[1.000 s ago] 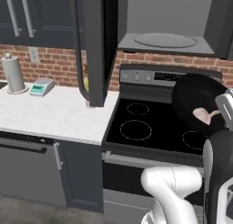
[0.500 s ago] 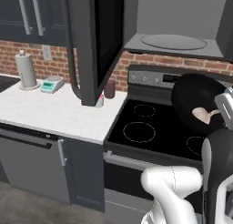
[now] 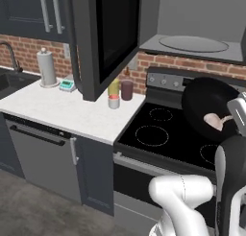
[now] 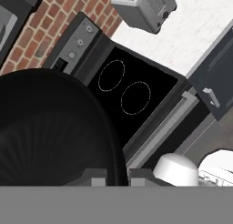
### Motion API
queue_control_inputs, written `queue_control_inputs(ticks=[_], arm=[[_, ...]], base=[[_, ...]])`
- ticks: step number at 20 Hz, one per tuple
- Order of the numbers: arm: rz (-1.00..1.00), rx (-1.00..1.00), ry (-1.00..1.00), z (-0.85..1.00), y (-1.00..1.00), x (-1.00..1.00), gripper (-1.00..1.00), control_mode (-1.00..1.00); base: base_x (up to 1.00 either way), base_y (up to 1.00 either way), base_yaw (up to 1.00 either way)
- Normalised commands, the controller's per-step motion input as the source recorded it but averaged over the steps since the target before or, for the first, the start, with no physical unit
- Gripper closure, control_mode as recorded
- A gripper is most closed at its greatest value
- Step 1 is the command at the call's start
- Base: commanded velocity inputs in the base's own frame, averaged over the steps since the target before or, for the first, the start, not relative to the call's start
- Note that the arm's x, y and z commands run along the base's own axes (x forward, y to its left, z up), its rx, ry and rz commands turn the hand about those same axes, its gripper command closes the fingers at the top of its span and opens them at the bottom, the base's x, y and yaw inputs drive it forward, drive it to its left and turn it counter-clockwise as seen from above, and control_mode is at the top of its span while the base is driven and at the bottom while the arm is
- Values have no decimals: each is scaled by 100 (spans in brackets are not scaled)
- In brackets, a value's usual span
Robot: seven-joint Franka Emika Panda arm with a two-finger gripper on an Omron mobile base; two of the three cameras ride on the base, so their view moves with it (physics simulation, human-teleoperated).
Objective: Pick the garlic from the sink and place it in the bowl. Then pick the bowl and place it in the microwave. Then close the microwave door and press the start button.
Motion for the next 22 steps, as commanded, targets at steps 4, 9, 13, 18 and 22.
queue_control_inputs(ticks=[4, 9, 13, 18, 22], arm=[[0, 0, 0, 0, 0, 0, 100, 100], [0, -1, 0, 14, 0, 0, 100, -100], [0, 0, 1, 40, -9, 0, 100, -100], [0, 0, -1, 57, -12, 16, 100, -100], [0, -1, -1, 68, -5, 48, 100, -100]], base=[[36, -18, 14], [14, -4, 5], [0, 0, 0], [0, 0, 0], [0, 0, 0]])
